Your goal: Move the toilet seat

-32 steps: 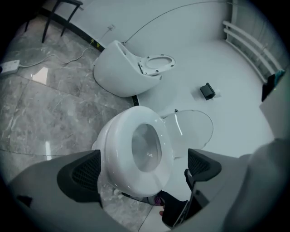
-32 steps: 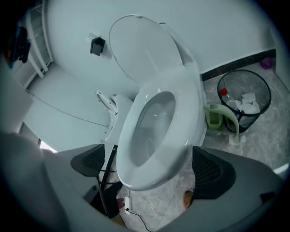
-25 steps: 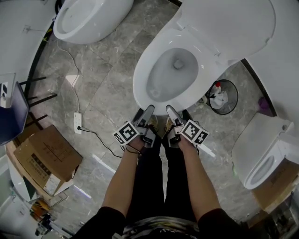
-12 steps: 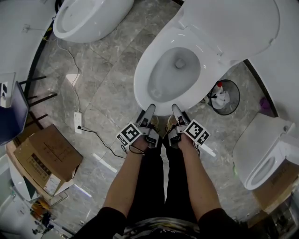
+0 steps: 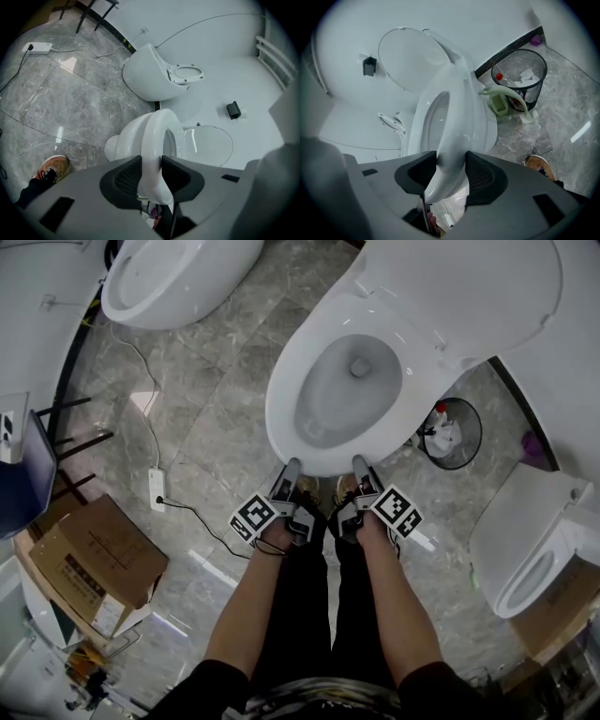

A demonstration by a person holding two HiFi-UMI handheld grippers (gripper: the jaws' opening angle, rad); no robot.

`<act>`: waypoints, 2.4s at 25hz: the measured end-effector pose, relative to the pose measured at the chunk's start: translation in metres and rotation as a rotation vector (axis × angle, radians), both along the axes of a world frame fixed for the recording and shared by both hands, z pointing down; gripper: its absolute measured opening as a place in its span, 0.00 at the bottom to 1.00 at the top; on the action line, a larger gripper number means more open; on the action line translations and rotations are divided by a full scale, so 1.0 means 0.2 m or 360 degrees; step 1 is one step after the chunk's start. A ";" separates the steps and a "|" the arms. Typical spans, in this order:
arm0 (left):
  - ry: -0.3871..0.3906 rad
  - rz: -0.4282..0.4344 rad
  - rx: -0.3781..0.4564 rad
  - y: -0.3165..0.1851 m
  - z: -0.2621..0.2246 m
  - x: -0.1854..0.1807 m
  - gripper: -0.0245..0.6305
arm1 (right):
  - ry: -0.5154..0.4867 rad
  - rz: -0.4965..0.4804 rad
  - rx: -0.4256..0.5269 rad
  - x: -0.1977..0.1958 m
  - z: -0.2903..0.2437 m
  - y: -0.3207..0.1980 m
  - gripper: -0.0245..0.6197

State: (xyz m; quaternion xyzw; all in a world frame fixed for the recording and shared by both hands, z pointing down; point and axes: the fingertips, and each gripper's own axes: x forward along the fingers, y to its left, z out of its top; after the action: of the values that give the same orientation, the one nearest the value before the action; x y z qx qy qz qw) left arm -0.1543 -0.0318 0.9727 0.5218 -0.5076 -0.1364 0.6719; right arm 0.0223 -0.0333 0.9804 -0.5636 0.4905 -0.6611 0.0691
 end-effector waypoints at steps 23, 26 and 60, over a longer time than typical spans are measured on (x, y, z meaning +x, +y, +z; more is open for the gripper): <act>0.0174 0.0165 0.0260 -0.28 -0.87 0.34 0.24 | -0.0266 0.0299 0.0067 0.13 -0.75 -0.13 0.33; 0.0200 0.0143 0.0287 -0.33 -0.98 0.38 0.26 | -0.0292 0.0334 0.0075 0.15 -0.83 -0.17 0.33; 0.0135 0.0265 0.0442 -0.72 -1.69 0.75 0.35 | -0.0550 0.0565 0.0279 0.47 -1.41 -0.50 0.35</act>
State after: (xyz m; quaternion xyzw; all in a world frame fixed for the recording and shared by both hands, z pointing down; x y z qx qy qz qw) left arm -0.0034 -0.1760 0.6350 0.6437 -0.4100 -0.1708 0.6232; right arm 0.1163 -0.1325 0.6979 -0.5114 0.4202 -0.6801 0.3154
